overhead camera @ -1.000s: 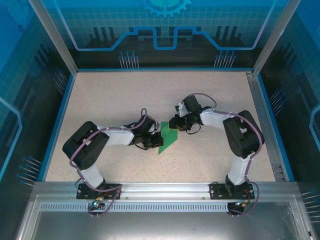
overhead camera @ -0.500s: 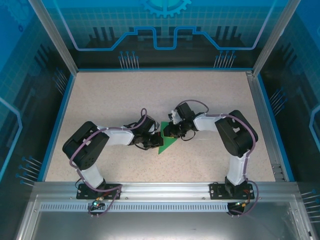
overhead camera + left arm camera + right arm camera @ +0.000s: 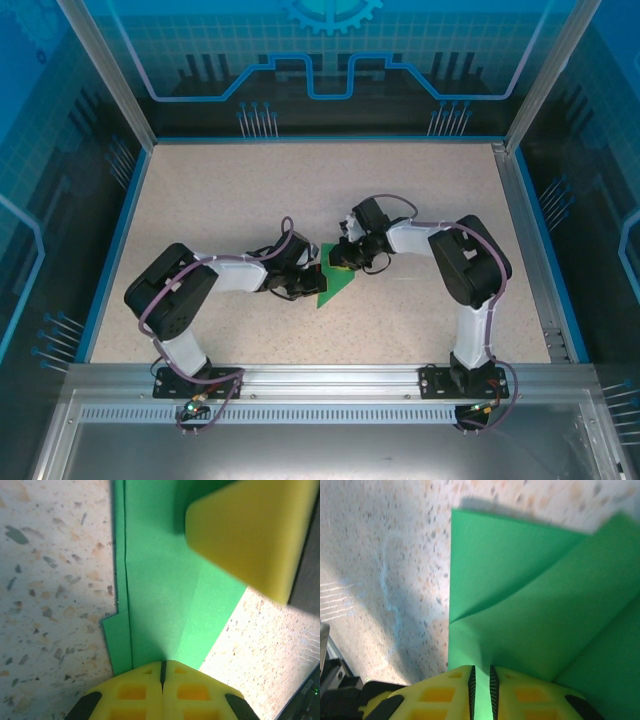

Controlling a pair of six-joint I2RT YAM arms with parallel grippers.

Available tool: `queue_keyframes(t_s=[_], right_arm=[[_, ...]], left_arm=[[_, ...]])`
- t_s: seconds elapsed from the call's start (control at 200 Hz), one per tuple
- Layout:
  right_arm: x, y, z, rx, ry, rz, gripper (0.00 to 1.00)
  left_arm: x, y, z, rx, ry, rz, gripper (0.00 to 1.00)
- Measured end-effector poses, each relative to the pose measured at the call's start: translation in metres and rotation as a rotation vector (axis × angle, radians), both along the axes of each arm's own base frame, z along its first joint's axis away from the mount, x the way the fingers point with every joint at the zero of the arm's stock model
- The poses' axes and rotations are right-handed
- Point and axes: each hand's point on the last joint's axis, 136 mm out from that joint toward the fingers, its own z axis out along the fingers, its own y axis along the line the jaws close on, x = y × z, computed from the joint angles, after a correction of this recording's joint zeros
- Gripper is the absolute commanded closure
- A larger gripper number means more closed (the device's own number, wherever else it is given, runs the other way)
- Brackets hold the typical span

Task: Fold a paper plane with a square sheet of paper (pick it up from the middle)
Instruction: Fourth fold the wing at the center of the table.

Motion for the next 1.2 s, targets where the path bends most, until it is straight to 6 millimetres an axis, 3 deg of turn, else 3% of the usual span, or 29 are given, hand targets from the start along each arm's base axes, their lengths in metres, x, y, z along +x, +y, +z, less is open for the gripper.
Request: queue_keyframes(t_s=[0.505, 0.885, 1.06, 1.2], right_arm=[[0.042, -0.021, 0.000, 0.006, 0.032, -0.061, 0.80], [0.096, -0.056, 0.012, -0.020, -0.059, -0.145, 0.78], [0.091, -0.051, 0.047, -0.002, -0.126, -0.129, 0.77], [0.070, -0.028, 0.070, 0.033, -0.173, -0.069, 0.79]], left_arm=[[-0.001, 0.000, -0.001, 0.000, -0.003, -0.003, 0.94], [-0.001, 0.001, -0.001, -0.001, -0.004, -0.002, 0.94], [0.000, 0.000, 0.000, -0.007, -0.011, -0.003, 0.93], [0.000, -0.001, 0.001, -0.008, -0.011, -0.004, 0.93]])
